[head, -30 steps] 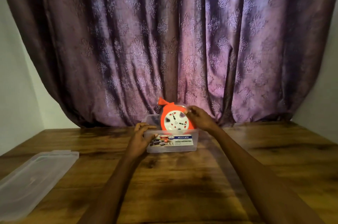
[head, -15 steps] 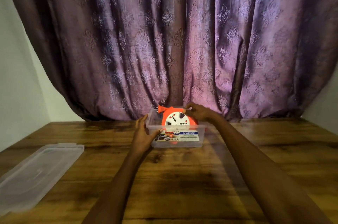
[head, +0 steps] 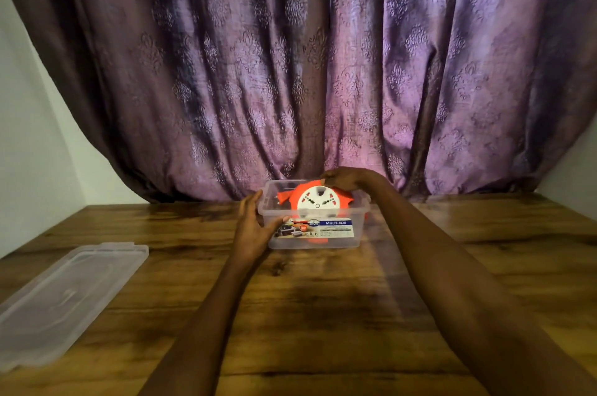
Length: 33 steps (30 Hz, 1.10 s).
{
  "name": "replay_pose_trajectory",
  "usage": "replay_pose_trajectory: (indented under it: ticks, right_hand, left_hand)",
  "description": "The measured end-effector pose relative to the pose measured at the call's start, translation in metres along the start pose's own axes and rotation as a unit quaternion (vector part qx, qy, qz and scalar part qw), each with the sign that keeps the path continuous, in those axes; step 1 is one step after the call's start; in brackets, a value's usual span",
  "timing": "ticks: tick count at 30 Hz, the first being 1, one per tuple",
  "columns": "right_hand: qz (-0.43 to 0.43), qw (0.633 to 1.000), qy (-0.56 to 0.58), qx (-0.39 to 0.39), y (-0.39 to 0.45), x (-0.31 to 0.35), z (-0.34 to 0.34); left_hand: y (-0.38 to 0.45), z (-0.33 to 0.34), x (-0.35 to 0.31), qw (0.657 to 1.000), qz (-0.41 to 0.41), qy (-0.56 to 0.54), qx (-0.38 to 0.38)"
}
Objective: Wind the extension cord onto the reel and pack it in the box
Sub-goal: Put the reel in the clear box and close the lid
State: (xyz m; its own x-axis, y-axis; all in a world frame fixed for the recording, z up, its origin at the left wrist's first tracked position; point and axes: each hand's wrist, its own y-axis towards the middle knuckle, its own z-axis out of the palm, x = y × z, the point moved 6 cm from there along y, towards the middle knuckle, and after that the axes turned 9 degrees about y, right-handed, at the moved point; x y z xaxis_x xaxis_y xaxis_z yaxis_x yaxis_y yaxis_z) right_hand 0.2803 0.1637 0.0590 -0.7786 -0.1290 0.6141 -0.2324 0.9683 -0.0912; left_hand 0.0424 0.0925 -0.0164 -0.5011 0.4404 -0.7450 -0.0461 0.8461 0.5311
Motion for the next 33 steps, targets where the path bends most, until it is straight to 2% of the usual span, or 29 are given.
replay_pose_trajectory:
  ticks: [3,7,12,15,18,22,26,28,29,31,33]
  right_hand:
    - [-0.005,0.999,-0.004,-0.035,0.002,-0.006,0.000]
    - [0.003,0.985,-0.080,-0.151,0.000,-0.020,-0.002]
    - [-0.019,0.980,-0.082,-0.180,-0.003,-0.023,-0.005]
    - [-0.025,0.974,-0.087,-0.210,-0.016,-0.018,-0.003]
    - [-0.092,0.957,-0.095,-0.259,-0.037,-0.003,0.001]
    - [-0.226,0.927,-0.081,-0.289,-0.061,0.024,0.022]
    - [-0.324,0.882,-0.122,-0.320,-0.075,0.057,0.067]
    - [-0.362,0.865,-0.125,-0.324,-0.081,0.073,0.092]
    - [-0.381,0.856,-0.123,-0.325,-0.085,0.080,0.103]
    - [-0.399,0.852,-0.115,-0.320,-0.089,0.089,0.119]
    - [-0.400,0.853,-0.123,-0.311,-0.090,0.095,0.130]
  left_hand:
    - [0.001,0.000,0.003,1.000,-0.004,0.012,-0.001]
    - [0.003,0.001,0.006,1.000,-0.001,0.007,-0.005]
    - [0.002,0.001,0.002,1.000,0.003,0.010,-0.016]
    - [-0.003,-0.001,-0.003,1.000,-0.006,0.001,0.014]
    - [-0.009,-0.013,0.001,0.997,-0.033,-0.022,0.069]
    - [-0.015,-0.065,0.019,0.992,-0.023,0.123,0.014]
    - [-0.035,-0.126,0.045,0.943,-0.020,0.331,-0.020]
    - [-0.044,-0.156,0.057,0.893,-0.070,0.443,-0.051]
    - [-0.050,-0.167,0.063,0.865,-0.119,0.487,-0.040]
    - [-0.065,-0.181,0.073,0.828,-0.209,0.520,-0.001]
    - [-0.076,-0.190,0.077,0.833,-0.233,0.502,-0.007]
